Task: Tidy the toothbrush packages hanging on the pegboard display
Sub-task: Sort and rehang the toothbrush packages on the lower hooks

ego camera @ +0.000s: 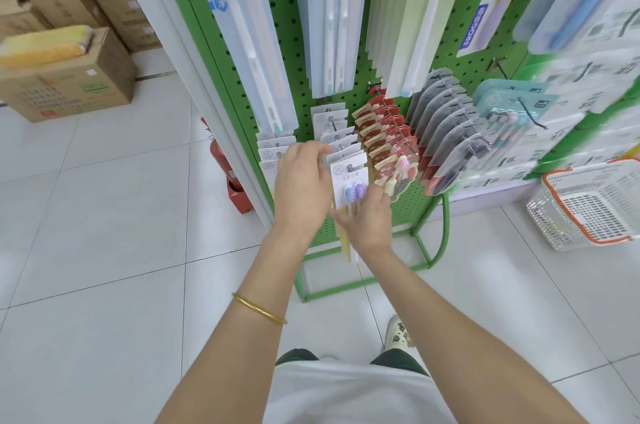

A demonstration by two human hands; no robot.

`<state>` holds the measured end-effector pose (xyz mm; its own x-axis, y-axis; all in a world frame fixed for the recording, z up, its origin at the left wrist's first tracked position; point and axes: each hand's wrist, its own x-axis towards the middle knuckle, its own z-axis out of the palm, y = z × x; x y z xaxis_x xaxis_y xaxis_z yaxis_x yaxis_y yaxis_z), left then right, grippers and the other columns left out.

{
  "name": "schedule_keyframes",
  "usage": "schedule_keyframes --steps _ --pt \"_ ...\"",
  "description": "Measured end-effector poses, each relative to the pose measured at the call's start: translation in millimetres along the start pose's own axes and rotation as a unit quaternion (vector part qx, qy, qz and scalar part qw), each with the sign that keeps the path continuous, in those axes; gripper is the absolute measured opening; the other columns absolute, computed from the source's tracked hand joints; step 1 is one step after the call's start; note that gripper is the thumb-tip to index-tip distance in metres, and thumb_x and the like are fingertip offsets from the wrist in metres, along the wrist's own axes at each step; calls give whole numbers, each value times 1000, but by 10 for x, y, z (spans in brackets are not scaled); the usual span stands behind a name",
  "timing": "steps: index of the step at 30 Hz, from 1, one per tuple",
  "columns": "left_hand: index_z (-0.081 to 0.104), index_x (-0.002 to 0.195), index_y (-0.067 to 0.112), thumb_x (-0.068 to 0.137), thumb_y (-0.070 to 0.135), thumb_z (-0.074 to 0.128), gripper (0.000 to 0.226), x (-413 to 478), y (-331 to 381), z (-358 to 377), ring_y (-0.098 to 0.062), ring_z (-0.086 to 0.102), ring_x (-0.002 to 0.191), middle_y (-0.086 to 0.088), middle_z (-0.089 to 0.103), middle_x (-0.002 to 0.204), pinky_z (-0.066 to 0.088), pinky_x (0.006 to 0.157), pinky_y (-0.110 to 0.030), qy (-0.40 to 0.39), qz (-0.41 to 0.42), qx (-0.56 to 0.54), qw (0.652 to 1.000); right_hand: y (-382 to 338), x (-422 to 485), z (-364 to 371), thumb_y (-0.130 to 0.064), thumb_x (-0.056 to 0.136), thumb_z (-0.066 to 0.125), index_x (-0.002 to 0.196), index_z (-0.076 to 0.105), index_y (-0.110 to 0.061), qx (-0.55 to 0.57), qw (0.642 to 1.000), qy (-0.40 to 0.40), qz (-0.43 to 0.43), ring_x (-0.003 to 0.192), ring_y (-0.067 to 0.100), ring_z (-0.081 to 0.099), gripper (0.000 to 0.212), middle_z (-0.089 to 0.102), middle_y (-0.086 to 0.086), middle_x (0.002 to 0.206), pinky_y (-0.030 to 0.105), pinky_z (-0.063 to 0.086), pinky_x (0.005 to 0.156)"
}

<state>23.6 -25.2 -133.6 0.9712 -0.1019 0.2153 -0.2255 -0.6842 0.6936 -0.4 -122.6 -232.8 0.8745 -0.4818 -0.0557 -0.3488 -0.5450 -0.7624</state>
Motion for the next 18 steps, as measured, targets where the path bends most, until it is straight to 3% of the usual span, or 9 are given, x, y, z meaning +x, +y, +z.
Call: schedule_keyframes --steps 10,13,18 --pt "58 124 2 85 -9 41 45 151 -42 66 -29 45 121 -11 54 130 33 103 -32 0 43 95 995 -125 189 93 -22 71 82 113 42 4 12 999 -30 5 106 32 45 63 47 18 115 35 39 88" --pt "54 128 0 84 -10 40 48 240 -72 123 -31 41 127 -13 48 139 32 107 -37 -36 57 147 987 -120 185 79 -24 68 84 113 42 4 19 999 -42 8 105 32 46 68 46 18 114 39 42 90" --pt "48 134 2 82 -12 39 54 474 -80 180 -31 37 132 -12 39 147 33 108 -40 -61 78 210 973 -101 206 -78 -34 77 77 118 40 0 -18 995 -99 7 108 28 48 65 46 13 120 34 41 85"
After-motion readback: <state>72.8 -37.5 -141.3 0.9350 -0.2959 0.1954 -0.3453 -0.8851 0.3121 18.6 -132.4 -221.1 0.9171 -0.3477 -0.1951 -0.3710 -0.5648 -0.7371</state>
